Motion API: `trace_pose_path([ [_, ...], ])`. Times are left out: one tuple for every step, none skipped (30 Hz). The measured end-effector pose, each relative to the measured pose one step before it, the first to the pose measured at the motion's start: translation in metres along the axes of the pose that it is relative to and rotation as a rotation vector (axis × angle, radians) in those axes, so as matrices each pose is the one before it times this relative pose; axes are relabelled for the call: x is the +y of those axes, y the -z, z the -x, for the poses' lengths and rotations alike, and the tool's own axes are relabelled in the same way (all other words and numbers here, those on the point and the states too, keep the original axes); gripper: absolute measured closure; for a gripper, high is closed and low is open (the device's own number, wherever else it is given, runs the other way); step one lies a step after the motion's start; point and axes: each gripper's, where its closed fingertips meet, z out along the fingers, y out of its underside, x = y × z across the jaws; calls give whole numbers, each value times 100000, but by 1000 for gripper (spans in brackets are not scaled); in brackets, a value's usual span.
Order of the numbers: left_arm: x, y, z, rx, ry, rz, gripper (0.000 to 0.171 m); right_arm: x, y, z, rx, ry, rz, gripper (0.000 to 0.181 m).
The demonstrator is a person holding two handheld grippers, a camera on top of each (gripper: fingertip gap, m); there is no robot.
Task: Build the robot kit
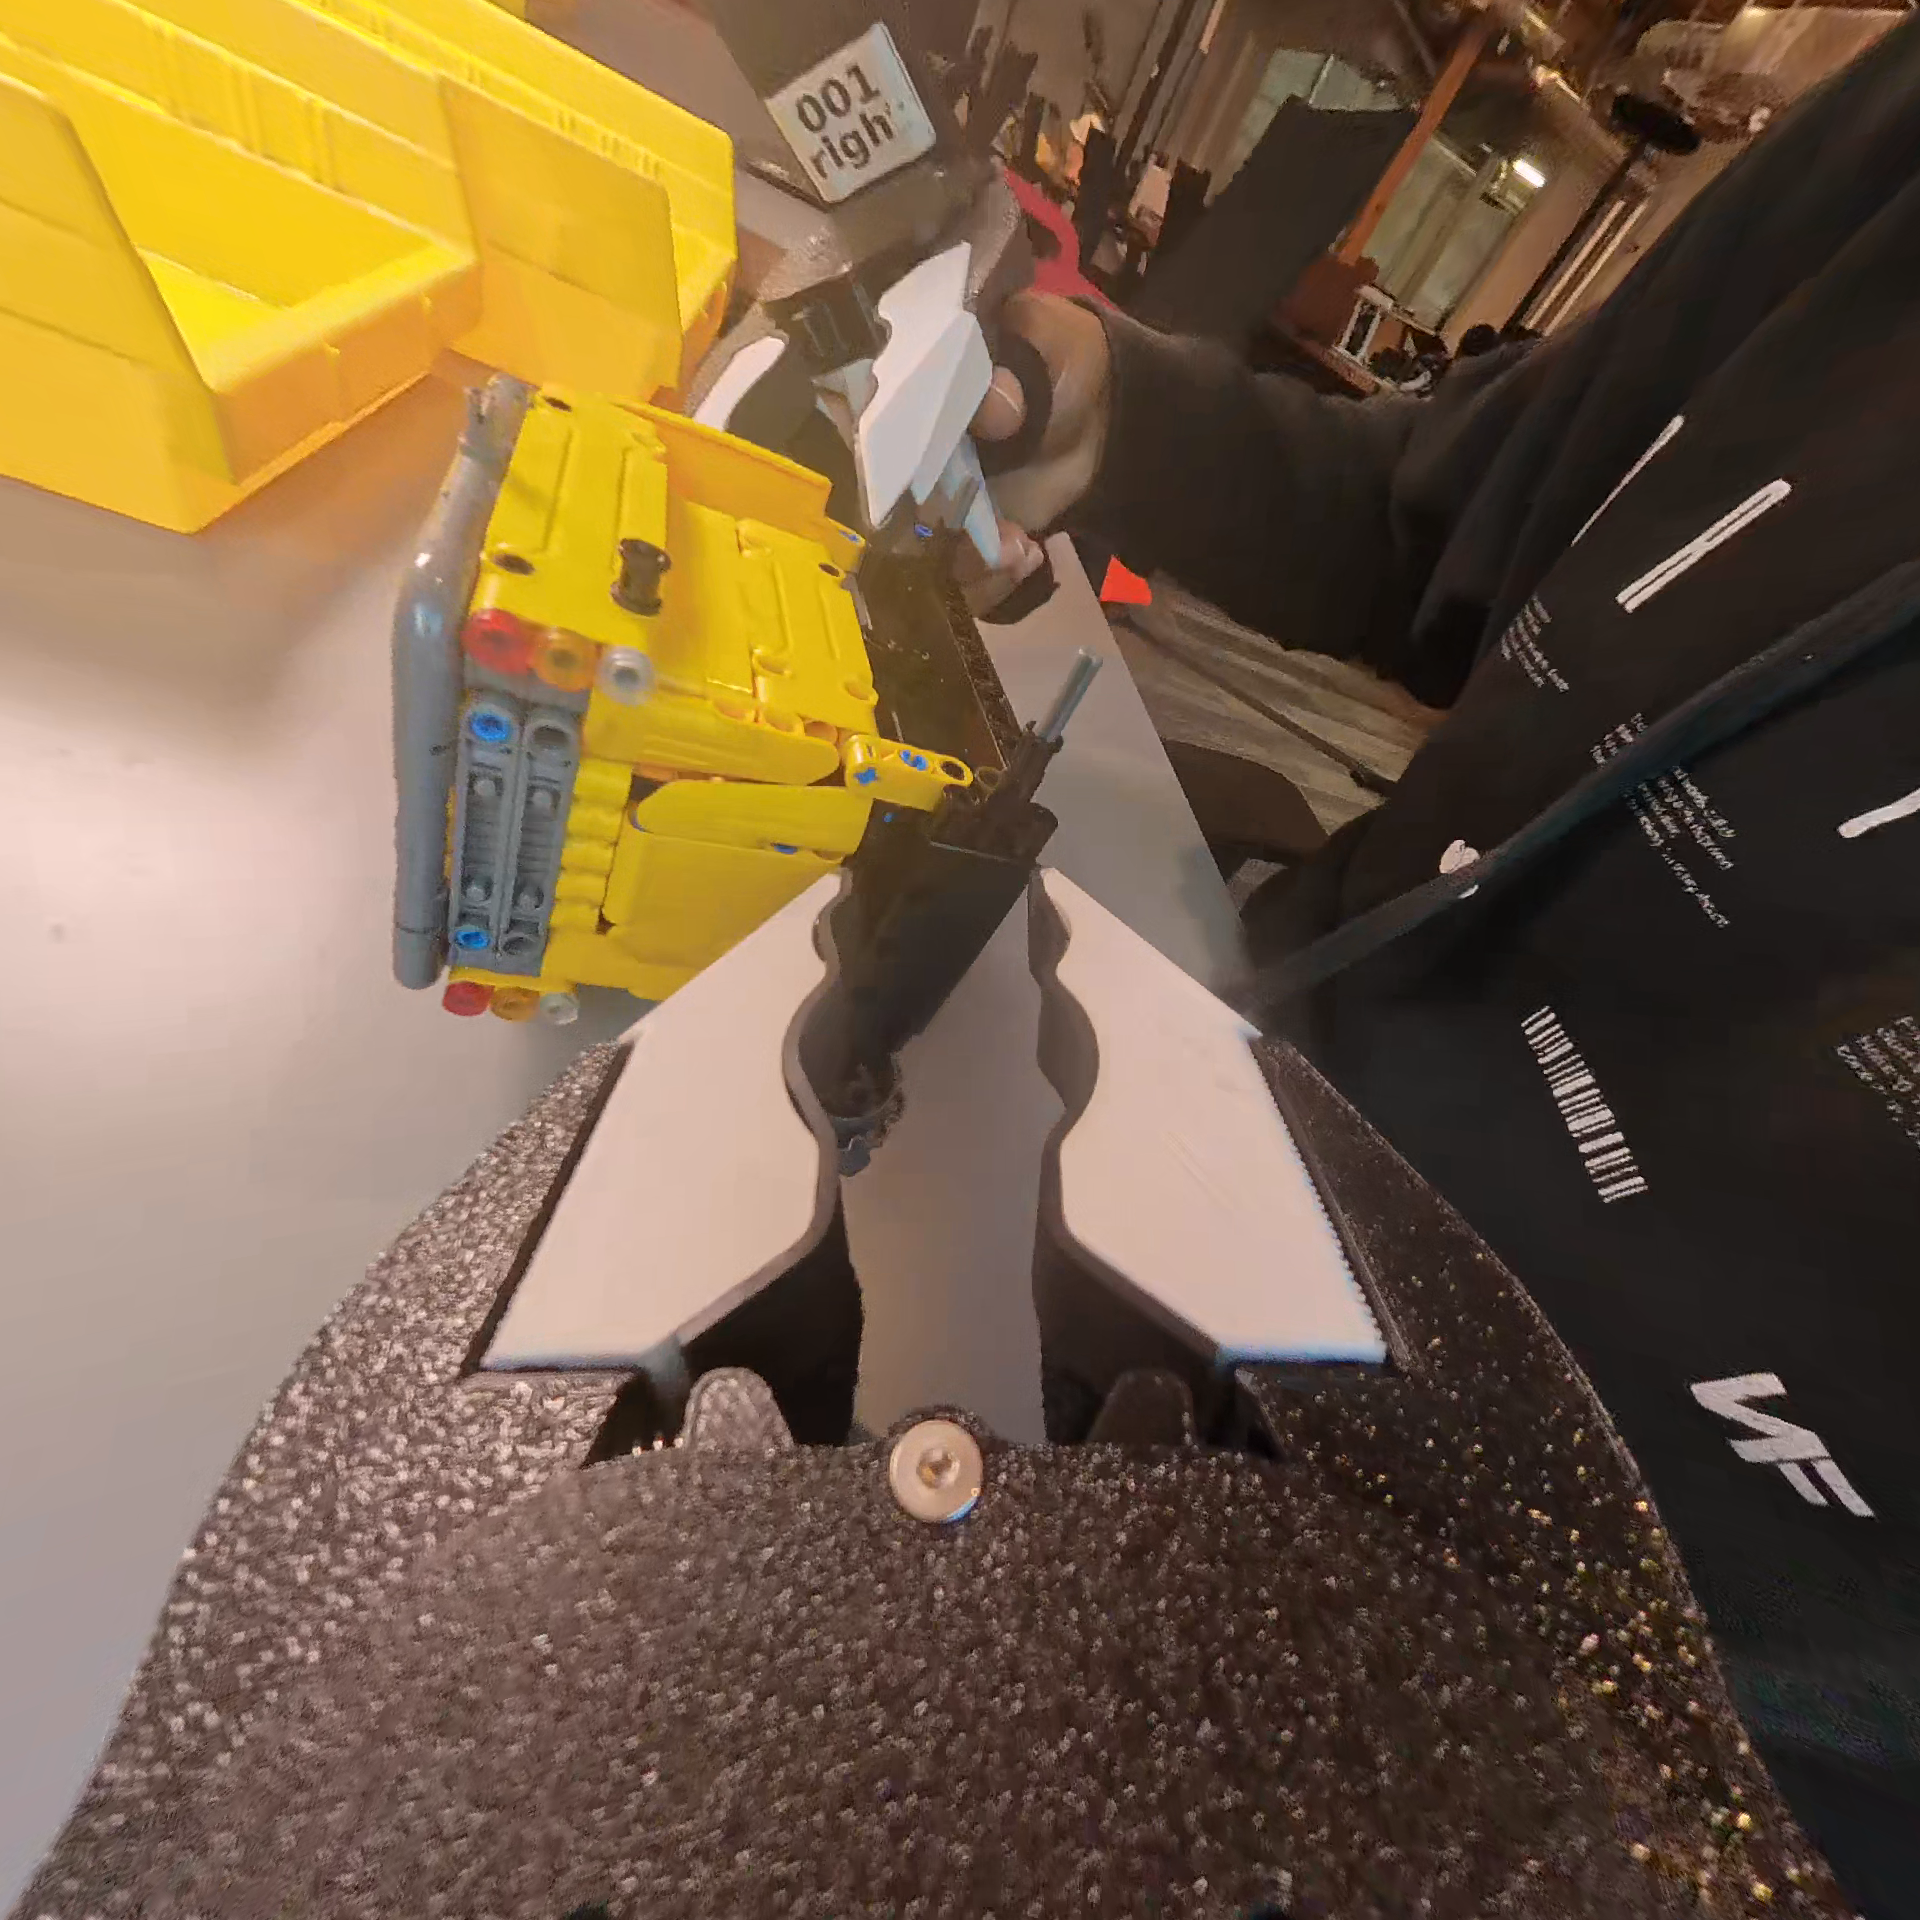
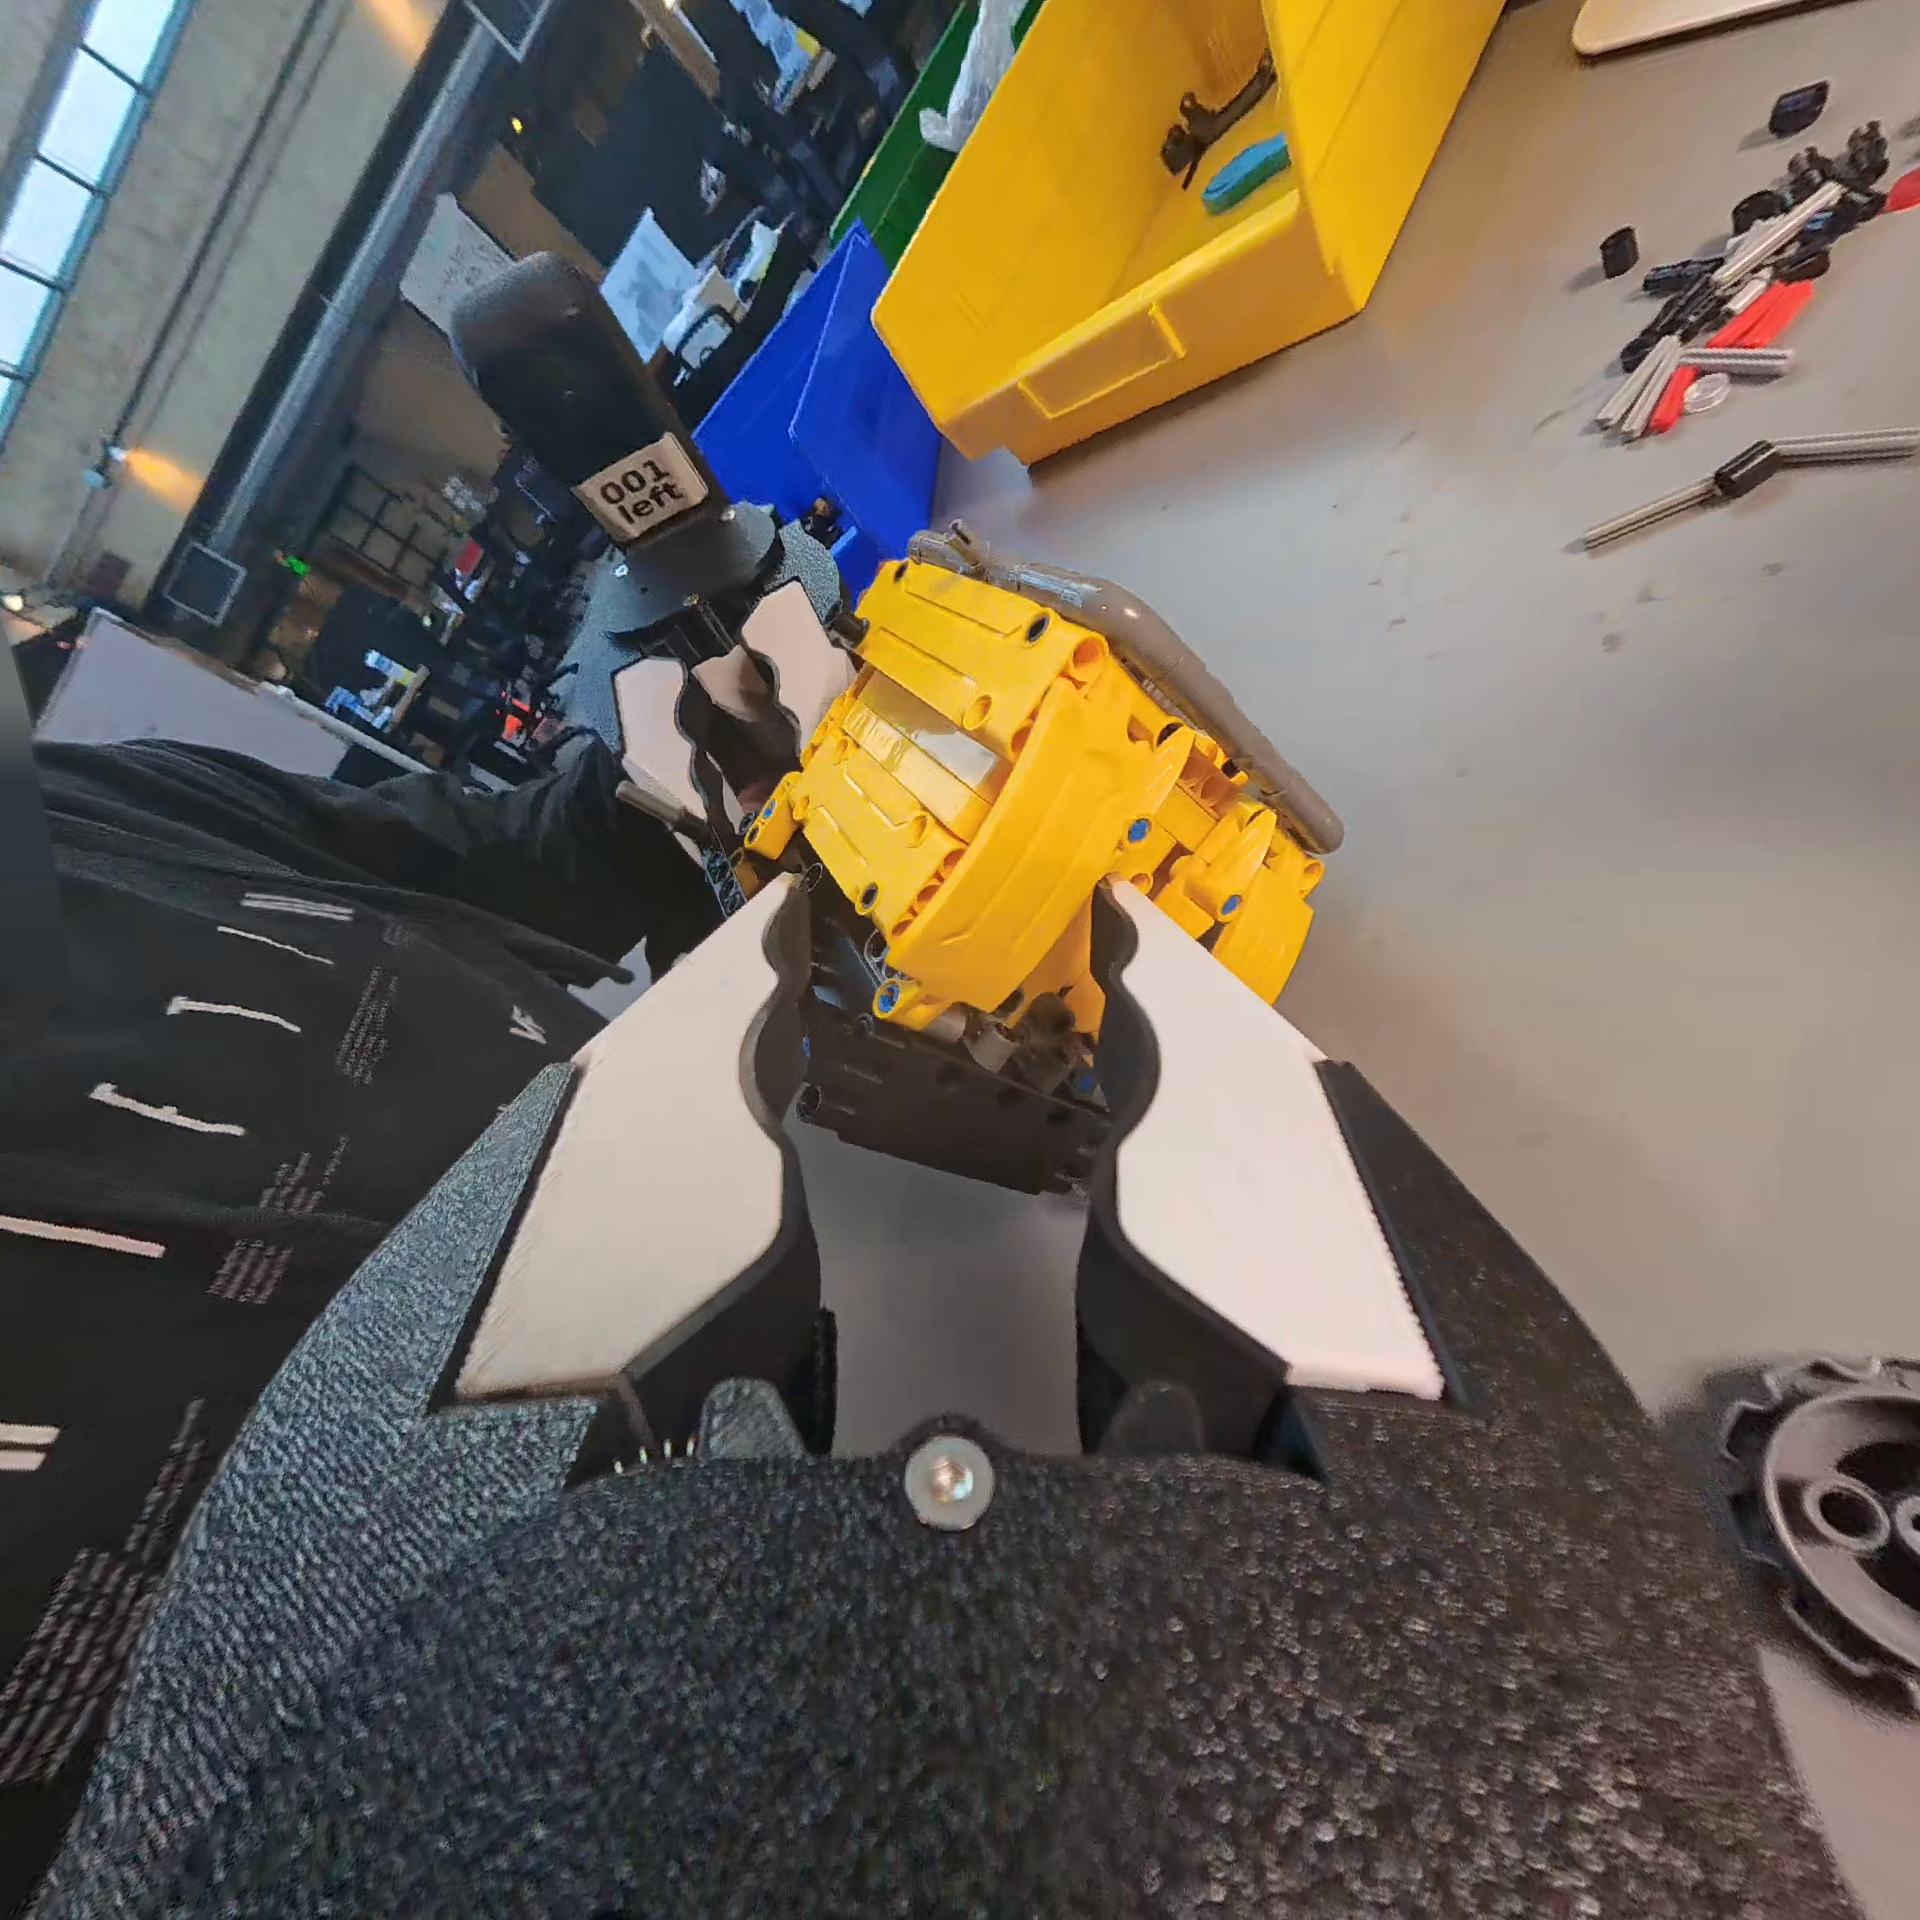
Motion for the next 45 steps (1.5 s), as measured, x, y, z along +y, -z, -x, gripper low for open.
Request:
trace_pose_path([
  [-118, 184, -30, -1159, -1102, -183, 141, 47, 133, 58, -887, -120, -1746, 127],
  [-240, 311, -97, -1047, -2218, -482, 139, -16, 215, 97, -1062, -461, -1903, 126],
  [-185, 427, 9, -1670, -2770, -333, 139, -45, 340, 34, -335, 786, -1883, 126],
  [-70, 515, 258, -3131, -3204, -99, 139, -70, 501, 122, -526, 1515, -1639, 124],
  [-9, 624, 593, -5310, -3532, -75, 139, -158, 643, 176, -868, 1224, -1764, 124],
  [79, 690, 883, -7080, -3648, 138, 139, -215, 701, 146, -847, 817, -1760, 123],
  [255, 692, 1134, -8345, -3653, 810, 139, -279, 700, 115, -669, 987, -1919, 121],
  [366, 641, 1245, -8694, -3468, 1224, 139, -405, 653, 175, -504, 1946, -2618, 121],
  [341, 544, 1128, -7656, -2988, 879, 137, -539, 605, 296, -423, 2537, -3451, 121],
  [263, 409, 876, -5734, -2056, 131, 134, -500, 513, 449, -579, 2898, -3308, 121],
  [180, 280, 610, -3758, -563, -329, 133, -314, 404, 561, -562, 3726, -2309, 121],
  [132, 176, 396, -2149, 676, -417, 132, -67, 344, 521, 192, 4642, -1326, 121],
  [85, 98, 255, -1376, 831, -311, 131, 52, 329, 402, 1525, 5496, -1047, 121],
  [12, 75, 226, -1441, 306, -303, 128, 221, 373, 283, 2672, 6214, -431, 121],
  [-70, 51, 211, -1776, -173, -445, 128, 394, 445, 80, 3847, 6802, 680, 121],
  [-10, 1, 148, -1556, -543, -35, 128, 487, 572, -237, 5642, 7106, 1293, 121],
  [170, -97, 66, -1007, -450, 871, 128, 680, 692, -679, 7363, 7100, 2820, 121],
  [296, -185, 23, -687, -352, 1675, 128, 976, 755, -962, 7577, 7075, 4895, 121],
  [325, -238, 29, -884, -672, 2074, 128, 1195, 723, -1119, 7179, 6573, 6128, 121],
  [321, -252, -9, -768, -1005, 2201, 128, 1295, 646, -1224, 6679, 5482, 5998, 121],
  [313, -255, -77, -380, -1061, 2150, 128, 1403, 475, -1132, 5303, 3960, 6011, 121],
  [280, -239, -59, -360, -963, 1956, 128, 1336, 290, -920, 3607, 1110, 5670, 121],
  [240, -199, -46, -421, -835, 1697, 128, 1032, 111, -608, 1432, -1265, 4146, 121],
  [195, -166, -68, -84, -676, 1346, 128, 732, -101, -376, -78, -2410, 2664, 121],
  [140, -121, -87, 236, -485, 1039, 128, 535, -279, -412, 104, -2296, 1959, 122],
  [121, -98, -93, 374, -323, 841, 128, 284, -383, -381, 383, -1342, 1344, 123],
  [94, -73, -61, 264, -314, 665, 128, 21, -485, -167, -458, -92, 560, 124],
  [64, -62, -103, 342, -512, 507, 128, -211, -536, 127, -1609, 611, 216, 126],
  [38, -49, -137, 393, -760, 371, 128, -330, -604, 160, -1510, 1274, 222, 128],
  [22, -20, -107, 28, -944, 237, 128, -217, -739, -33, -524, 1782, 1580, 129],
  [3, -2, -120, -100, -1124, 55, 129, 84, -845, -242, 426, 2020, 3616, 128],
  [-23, 11, -123, -201, -1206, -94, 129, 262, -872, -275, 628, 2184, 4829, 127],
  [-26, 25, -105, -234, -1135, -196, 129, 362, -840, -28, -624, 2015, 5351, 125],
  [-44, 43, -92, -186, -1005, -267, 130, 332, -757, -44, -405, 1370, 4882, 124],
  [-50, 45, -91, -122, -919, -353, 130, 200, -609, -255, 1040, 715, 3561, 127],
  [-81, 53, -74, -146, -826, -495, 131, -257, -198, 128, -1689, -916, 277, 137],
  [-93, 79, -61, -155, -660, -661, 131, -195, 11, 101, -1523, -765, 444, 142],
  [-113, 86, -21, -151, -438, -780, 131, -295, 184, 113, -380, 2021, -755, 143],
  [-131, 105, -7, -91, -233, -887, 131, -862, 515, 436, -343, 5226, -4390, 144],
  [-136, 103, 6, -60, -67, -982, 131, -1525, 826, 794, -333, 7810, -7880, 144],
  [-174, 111, 42, -300, 7, -1057, 131, -1999, 986, 1062, -291, 8538, -9553, 144],
  [-216, 135, 62, -505, -127, -1281, 131, -2262, 933, 1351, -2259, 6527, -9431, 144],
  [-285, 162, 40, -421, -376, -1711, 131, -2443, 749, 1325, -3133, 3421, -9112, 144],
  [-484, 215, -8, -304, -275, -2691, 131, -2320, 527, 1212, -3443, 1817, -7837, 144],
  [-949, 291, -175, 488, 458, -4644, 131, -2061, 348, 1132, -4033, 711, -6215, 145],
])
